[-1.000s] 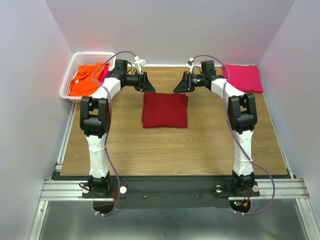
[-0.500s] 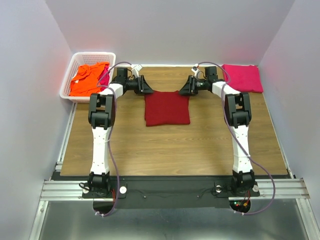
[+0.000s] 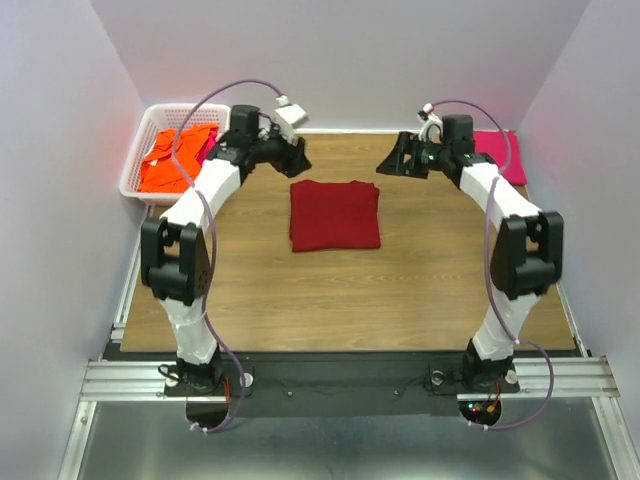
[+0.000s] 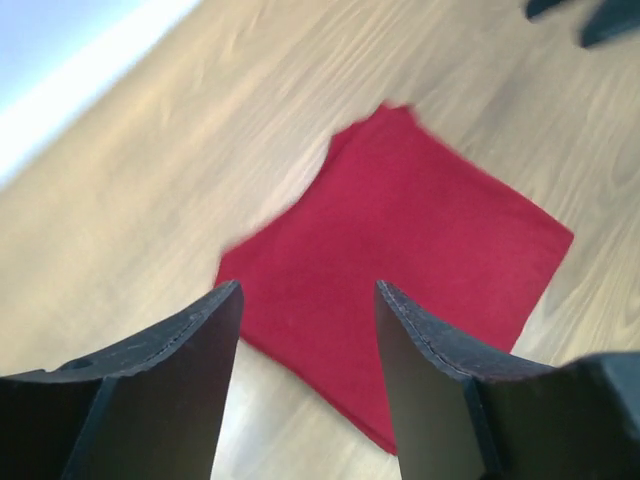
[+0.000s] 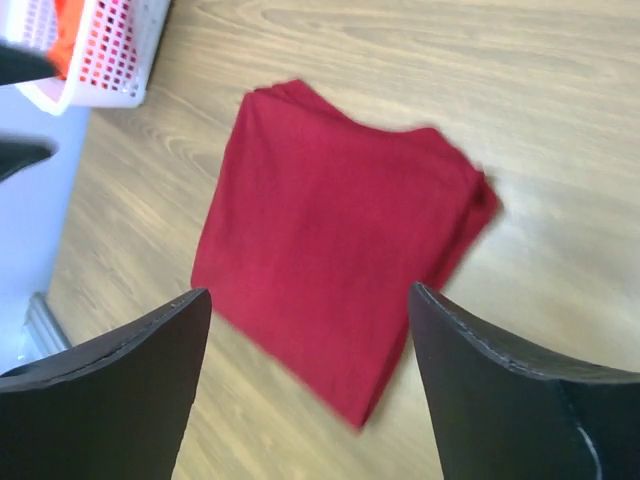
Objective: Fold and stack the t-shirts
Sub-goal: Fold the tshirt, then neatly place the folded tshirt to the corner
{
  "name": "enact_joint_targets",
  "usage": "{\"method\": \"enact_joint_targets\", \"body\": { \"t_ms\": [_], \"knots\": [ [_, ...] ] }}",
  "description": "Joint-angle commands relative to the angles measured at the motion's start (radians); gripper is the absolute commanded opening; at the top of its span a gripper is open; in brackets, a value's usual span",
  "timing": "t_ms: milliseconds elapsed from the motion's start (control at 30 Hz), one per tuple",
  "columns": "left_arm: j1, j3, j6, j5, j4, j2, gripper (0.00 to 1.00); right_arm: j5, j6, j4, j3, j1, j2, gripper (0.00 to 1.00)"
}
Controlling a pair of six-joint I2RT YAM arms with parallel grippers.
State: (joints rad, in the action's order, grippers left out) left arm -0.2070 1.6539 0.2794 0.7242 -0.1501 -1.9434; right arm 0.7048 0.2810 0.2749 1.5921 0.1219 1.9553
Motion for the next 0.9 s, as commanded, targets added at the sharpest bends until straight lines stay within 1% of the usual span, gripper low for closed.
{"method": "enact_joint_targets", "body": {
  "t_ms": [0,33,67,167,267,333,400,600,700,867],
  "knots": [
    [-0.179,-0.127,0.352,-0.169,-0.051,0.124,0.67,-0.16,0.01,-0.013,-0.181,-0.008,-0.143,0.87],
    [-0.21,-0.144,0.374,-0.207,-0.043,0.132,0.67,-0.171,0.018,-0.014,-0.237,-0.007,-0.163,0.89],
    [-0.262,-0.17,0.423,-0.224,-0.043,0.135,0.68,-0.192,0.052,-0.014,-0.257,-0.01,-0.197,0.91],
    [-0.337,-0.216,0.484,-0.285,-0.022,0.136,0.69,-0.263,0.11,-0.02,-0.332,-0.01,-0.237,0.92],
    [-0.425,-0.247,0.515,-0.331,0.021,0.124,0.69,-0.292,0.139,-0.039,-0.391,-0.013,-0.274,0.93],
    [-0.478,-0.235,0.526,-0.364,0.026,0.089,0.69,-0.303,0.165,-0.051,-0.426,-0.011,-0.295,0.93],
    [-0.503,-0.226,0.534,-0.371,0.032,0.064,0.69,-0.31,0.193,-0.055,-0.467,-0.013,-0.299,0.93],
    [-0.568,-0.218,0.572,-0.381,0.047,-0.011,0.68,-0.311,0.317,-0.055,-0.518,-0.027,-0.253,0.92],
    [-0.595,-0.218,0.615,-0.364,0.043,-0.029,0.67,-0.245,0.363,-0.057,-0.531,-0.034,-0.217,0.9],
    [-0.614,-0.203,0.649,-0.367,0.043,-0.072,0.64,-0.225,0.409,-0.078,-0.543,-0.034,-0.188,0.88]
  ]
}}
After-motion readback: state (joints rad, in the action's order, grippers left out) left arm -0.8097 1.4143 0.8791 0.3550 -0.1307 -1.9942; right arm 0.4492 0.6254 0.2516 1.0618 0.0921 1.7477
